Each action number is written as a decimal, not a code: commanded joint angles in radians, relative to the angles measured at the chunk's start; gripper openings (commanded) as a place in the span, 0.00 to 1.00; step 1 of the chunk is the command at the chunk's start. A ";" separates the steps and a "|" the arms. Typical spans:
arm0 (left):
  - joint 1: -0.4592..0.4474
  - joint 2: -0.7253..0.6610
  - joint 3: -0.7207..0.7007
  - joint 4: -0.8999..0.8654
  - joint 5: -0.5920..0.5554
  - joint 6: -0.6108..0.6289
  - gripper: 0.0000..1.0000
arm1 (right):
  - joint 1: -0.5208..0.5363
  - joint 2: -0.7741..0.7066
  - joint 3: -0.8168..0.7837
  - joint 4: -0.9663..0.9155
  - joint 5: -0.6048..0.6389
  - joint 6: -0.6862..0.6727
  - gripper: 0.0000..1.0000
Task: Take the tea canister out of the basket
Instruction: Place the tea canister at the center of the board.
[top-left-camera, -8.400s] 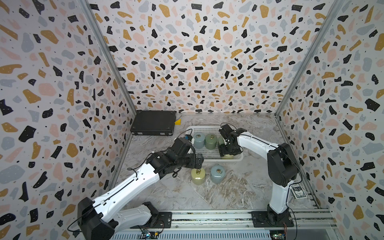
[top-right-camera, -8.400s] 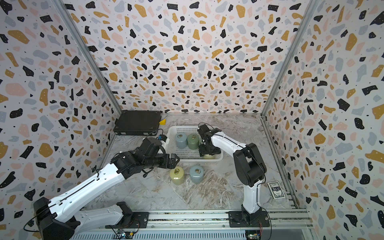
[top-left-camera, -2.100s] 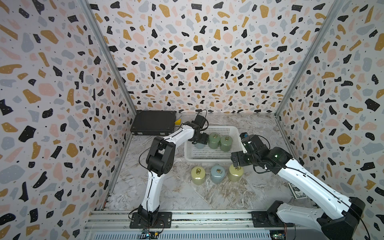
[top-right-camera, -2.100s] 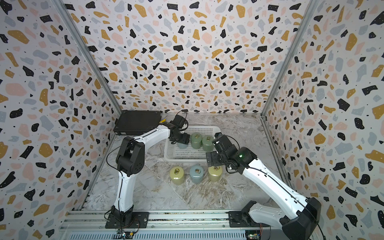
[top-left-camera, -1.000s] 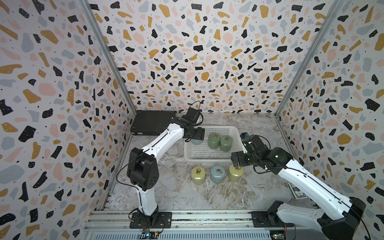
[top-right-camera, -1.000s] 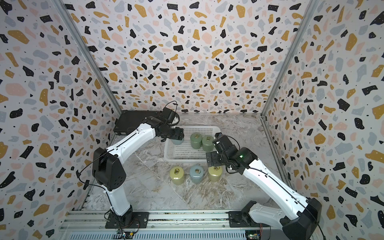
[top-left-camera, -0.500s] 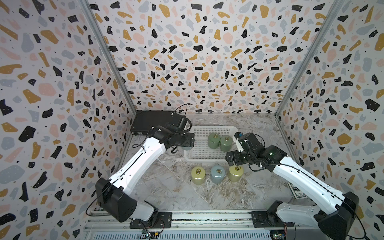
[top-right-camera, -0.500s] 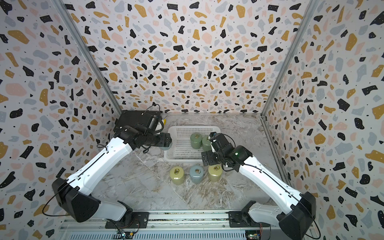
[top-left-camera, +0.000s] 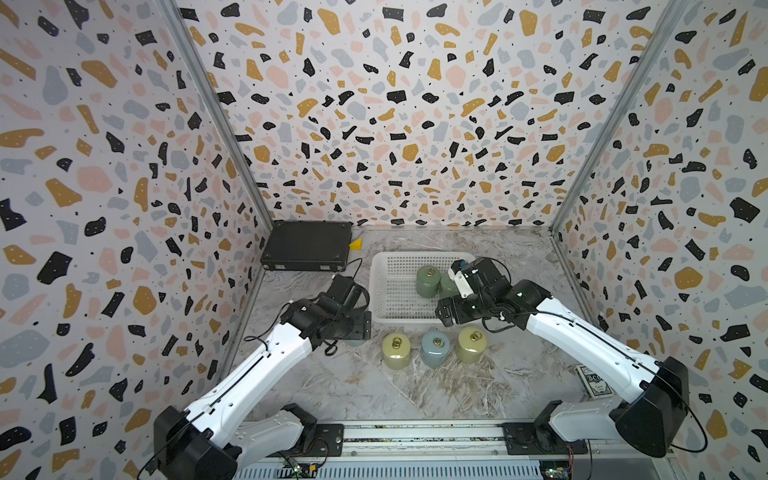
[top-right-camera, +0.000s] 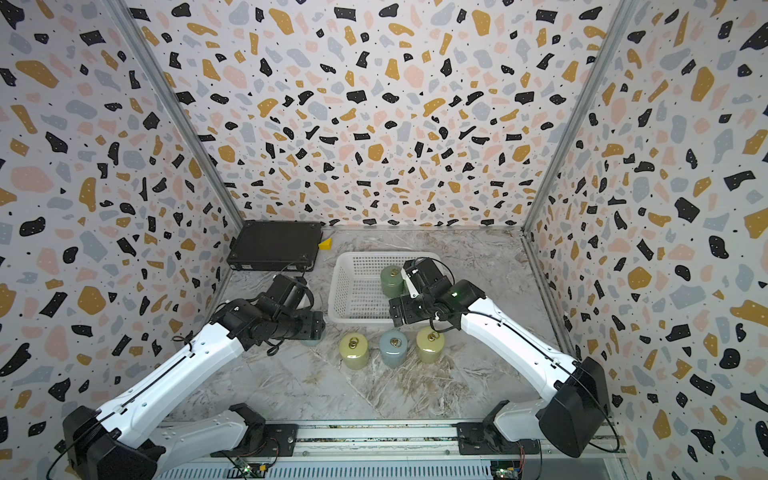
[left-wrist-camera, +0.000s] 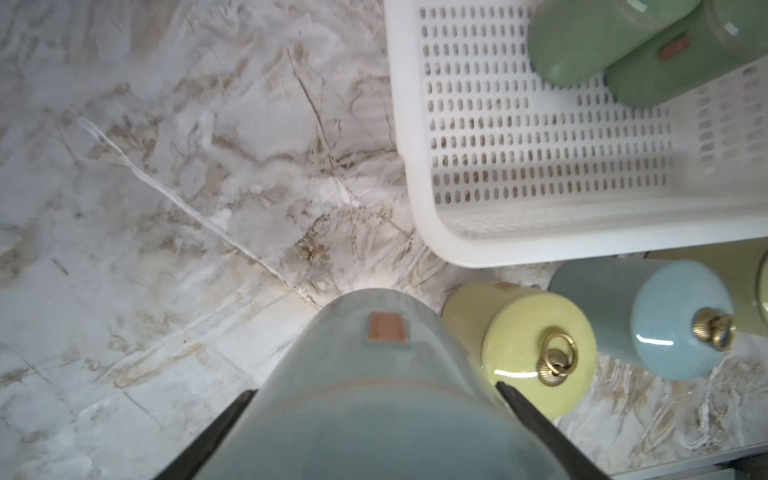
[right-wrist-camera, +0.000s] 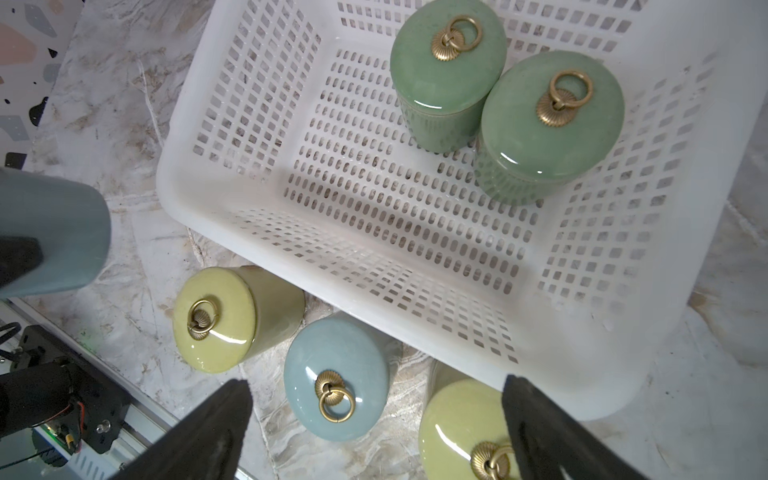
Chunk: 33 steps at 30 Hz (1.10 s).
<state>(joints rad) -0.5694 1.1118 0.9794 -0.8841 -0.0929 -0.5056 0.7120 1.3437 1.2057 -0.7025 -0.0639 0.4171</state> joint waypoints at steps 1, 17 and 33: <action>-0.049 -0.028 -0.063 0.139 -0.027 -0.065 0.78 | 0.001 -0.005 0.040 -0.005 -0.013 -0.013 0.99; -0.138 0.118 -0.236 0.350 -0.079 -0.107 0.80 | 0.001 -0.026 0.025 -0.030 0.007 0.005 0.99; -0.138 0.157 -0.292 0.401 -0.080 -0.096 0.85 | 0.001 -0.030 0.034 -0.060 0.027 0.015 0.99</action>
<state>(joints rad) -0.7029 1.2709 0.6792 -0.5354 -0.1585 -0.6125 0.7120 1.3472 1.2057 -0.7311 -0.0559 0.4229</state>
